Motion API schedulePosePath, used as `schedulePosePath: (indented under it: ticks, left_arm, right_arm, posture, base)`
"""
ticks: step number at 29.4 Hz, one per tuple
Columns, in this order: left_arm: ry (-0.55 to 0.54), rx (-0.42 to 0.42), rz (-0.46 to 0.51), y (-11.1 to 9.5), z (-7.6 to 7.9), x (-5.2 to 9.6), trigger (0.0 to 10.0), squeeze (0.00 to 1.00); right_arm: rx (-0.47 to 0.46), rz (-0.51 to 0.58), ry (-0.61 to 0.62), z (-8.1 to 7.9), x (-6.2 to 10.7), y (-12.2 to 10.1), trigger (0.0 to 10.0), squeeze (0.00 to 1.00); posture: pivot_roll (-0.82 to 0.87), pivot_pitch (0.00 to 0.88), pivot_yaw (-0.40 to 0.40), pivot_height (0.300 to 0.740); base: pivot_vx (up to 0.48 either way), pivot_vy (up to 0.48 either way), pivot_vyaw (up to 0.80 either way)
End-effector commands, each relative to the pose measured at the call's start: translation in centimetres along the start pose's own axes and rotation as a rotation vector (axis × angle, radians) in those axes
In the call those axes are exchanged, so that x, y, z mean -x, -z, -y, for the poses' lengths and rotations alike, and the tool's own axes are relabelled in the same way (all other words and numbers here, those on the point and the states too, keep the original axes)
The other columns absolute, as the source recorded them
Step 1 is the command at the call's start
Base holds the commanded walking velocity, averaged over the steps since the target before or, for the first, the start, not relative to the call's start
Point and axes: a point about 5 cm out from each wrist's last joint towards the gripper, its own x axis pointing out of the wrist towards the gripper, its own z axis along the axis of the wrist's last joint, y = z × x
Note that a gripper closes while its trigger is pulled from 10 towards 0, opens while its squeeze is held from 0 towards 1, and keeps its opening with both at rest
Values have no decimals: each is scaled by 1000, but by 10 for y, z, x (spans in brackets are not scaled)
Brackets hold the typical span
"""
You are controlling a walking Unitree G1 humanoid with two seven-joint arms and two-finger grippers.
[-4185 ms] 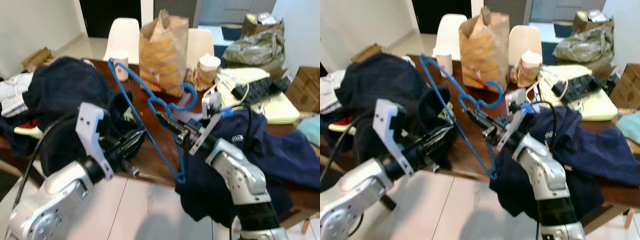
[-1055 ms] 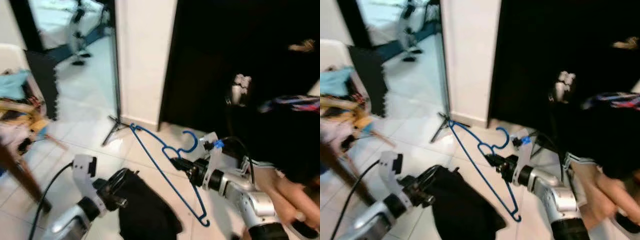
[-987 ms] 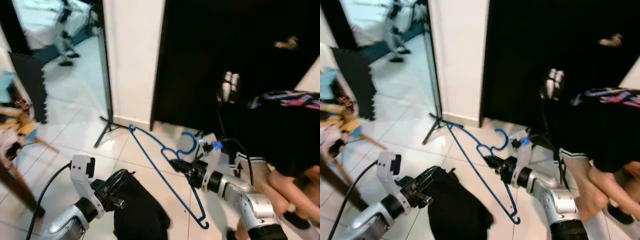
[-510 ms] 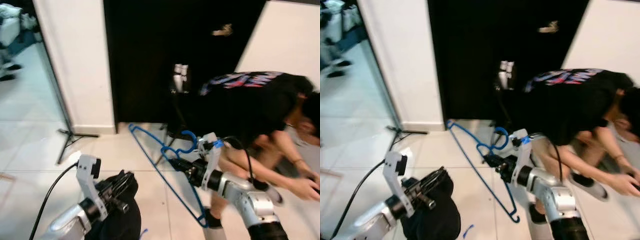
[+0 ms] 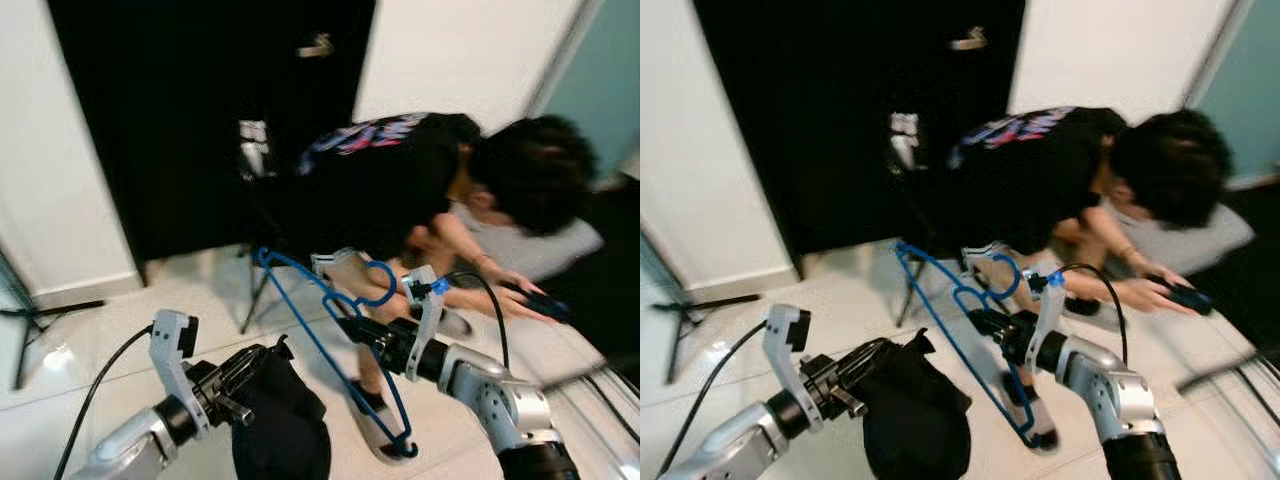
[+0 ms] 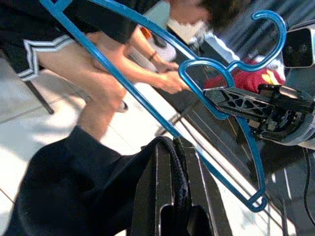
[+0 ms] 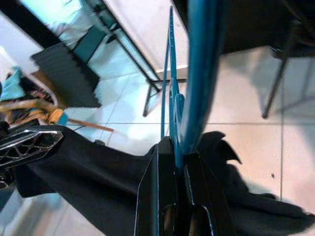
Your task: Hang hanger
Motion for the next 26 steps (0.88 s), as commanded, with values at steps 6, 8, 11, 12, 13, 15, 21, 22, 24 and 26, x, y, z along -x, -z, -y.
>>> schedulePosePath:
  ticks: [6, 8, 11, 12, 13, 15, 21, 22, 24, 26]
  left_arm:
    - [29, 18, 5, 0, 3, 0, 10000, 0]
    - [29, 18, 5, 0, 3, 0, 10000, 0]
    - [40, 30, 1, 0, 4, 0, 10000, 0]
    - [40, 30, 1, 0, 4, 0, 10000, 0]
    - [43, 35, 1, 0, 3, 0, 10000, 0]
    - [47, 38, -1, 0, 4, 0, 10000, 0]
    - [60, 40, -10, 1, 4, -1, 10000, 0]
    - [67, 40, -15, 1, 4, -1, 10000, 0]
    - [75, 40, -23, 2, 3, -2, 10000, 0]
    - [86, 37, -36, 3, 3, -2, 10000, 0]
  right_arm:
    - [-32, -9, -17, 0, 1, 1, 10000, 0]
    - [-32, -9, -17, 0, 1, 1, 10000, 0]
    - [-39, -13, -25, 0, 1, 1, 10000, 0]
    - [-39, -13, -25, 0, 1, 1, 10000, 0]
    - [-40, -14, -26, 0, 1, 1, 10000, 0]
    - [-41, -15, -28, 0, 1, 1, 10000, 0]
    - [-42, -21, -34, 0, 0, 1, 10000, 0]
    - [-41, -25, -37, 1, 0, 1, 10000, 0]
    - [-41, -28, -39, 1, 0, 2, 10000, 0]
    - [-39, -34, -42, 1, -1, 2, 10000, 0]
  posture:
    - [-32, 92, -53, 740]
    - [-32, 92, -53, 740]
    - [-32, 90, -55, 740]
    - [-32, 90, -55, 740]
    - [-31, 88, -57, 740]
    - [-31, 89, -55, 740]
    - [-32, 86, -58, 740]
    - [-33, 82, -58, 740]
    - [-32, 77, -58, 740]
    - [-31, 68, -57, 740]
  base:
    - [0, 0, -800]
    - [0, 0, -800]
    - [0, 0, -800]
    - [0, 0, -800]
    - [0, 0, -800]
    - [0, 0, -800]
    - [0, 0, -800]
    - [0, 0, -800]
    - [0, 0, -800]
    - [0, 0, -800]
